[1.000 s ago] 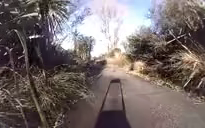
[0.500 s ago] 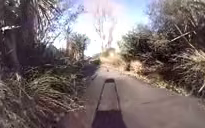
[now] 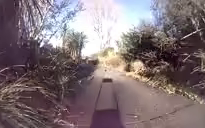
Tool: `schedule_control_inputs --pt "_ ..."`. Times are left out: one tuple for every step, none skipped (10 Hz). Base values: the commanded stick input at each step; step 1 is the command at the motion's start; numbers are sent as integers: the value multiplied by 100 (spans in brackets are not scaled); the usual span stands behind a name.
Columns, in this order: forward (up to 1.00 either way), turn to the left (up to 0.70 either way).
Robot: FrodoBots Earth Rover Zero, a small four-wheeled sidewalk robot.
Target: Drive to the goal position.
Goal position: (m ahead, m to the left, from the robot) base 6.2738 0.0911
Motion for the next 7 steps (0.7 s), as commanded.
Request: schedule_control_inputs --pt "85 0" --pt "85 0" --pt "85 0" --pt "85 0" --pt "85 0" --pt "85 0" --pt "85 0"
